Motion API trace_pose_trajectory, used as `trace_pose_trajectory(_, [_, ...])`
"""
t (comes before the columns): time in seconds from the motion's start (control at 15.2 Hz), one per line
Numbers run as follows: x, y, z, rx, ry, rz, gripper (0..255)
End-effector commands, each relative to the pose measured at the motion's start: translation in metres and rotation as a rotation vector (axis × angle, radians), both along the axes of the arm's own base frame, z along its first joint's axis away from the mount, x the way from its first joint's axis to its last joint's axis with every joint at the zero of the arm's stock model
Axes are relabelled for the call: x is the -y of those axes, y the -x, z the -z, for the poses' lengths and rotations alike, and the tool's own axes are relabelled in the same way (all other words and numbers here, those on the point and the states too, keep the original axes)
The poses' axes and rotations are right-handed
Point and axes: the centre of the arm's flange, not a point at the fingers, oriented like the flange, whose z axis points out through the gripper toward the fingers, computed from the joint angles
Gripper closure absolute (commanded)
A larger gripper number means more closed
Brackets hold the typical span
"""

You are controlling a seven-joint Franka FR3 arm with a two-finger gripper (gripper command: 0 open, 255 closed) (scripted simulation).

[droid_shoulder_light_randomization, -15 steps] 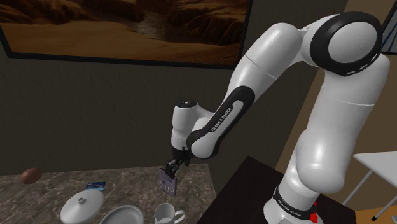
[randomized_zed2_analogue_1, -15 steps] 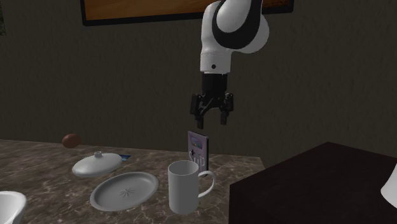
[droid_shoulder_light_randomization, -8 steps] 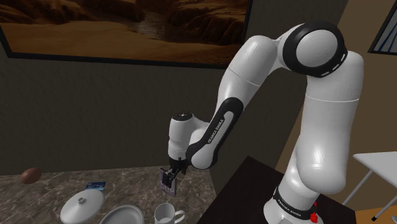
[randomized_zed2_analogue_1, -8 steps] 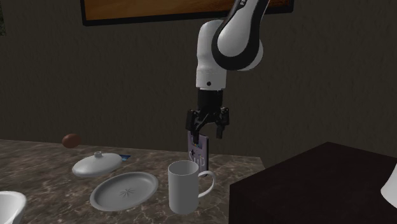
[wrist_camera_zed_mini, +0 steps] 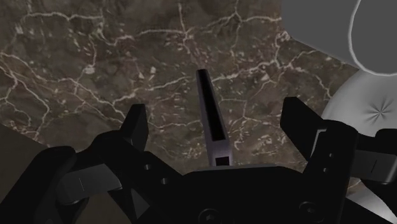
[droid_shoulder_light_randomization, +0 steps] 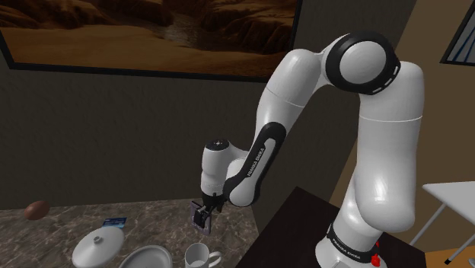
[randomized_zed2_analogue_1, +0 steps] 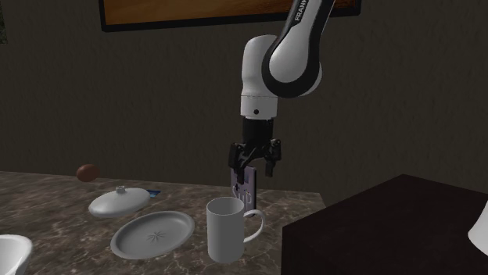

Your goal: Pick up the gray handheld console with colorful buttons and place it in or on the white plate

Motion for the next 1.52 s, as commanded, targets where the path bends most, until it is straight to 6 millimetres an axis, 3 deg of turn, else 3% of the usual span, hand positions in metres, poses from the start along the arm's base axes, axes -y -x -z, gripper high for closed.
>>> trace_pose_trajectory(0.0, [0.000, 0.000, 0.000, 0.000, 0.000, 0.000, 0])
trace_pose_trajectory(0.07, [0.000, 0.000, 0.000, 0.000, 0.000, 0.000, 0])
trace_pose_trajectory(0.13, [0.000, 0.000, 0.000, 0.000, 0.000, 0.000, 255])
trace_pose_trajectory(0.73, [0.000, 0.000, 0.000, 0.000, 0.000, 0.000, 255])
trace_pose_trajectory(1.45, [0.000, 0.000, -0.058, 0.000, 0.000, 0.000, 255])
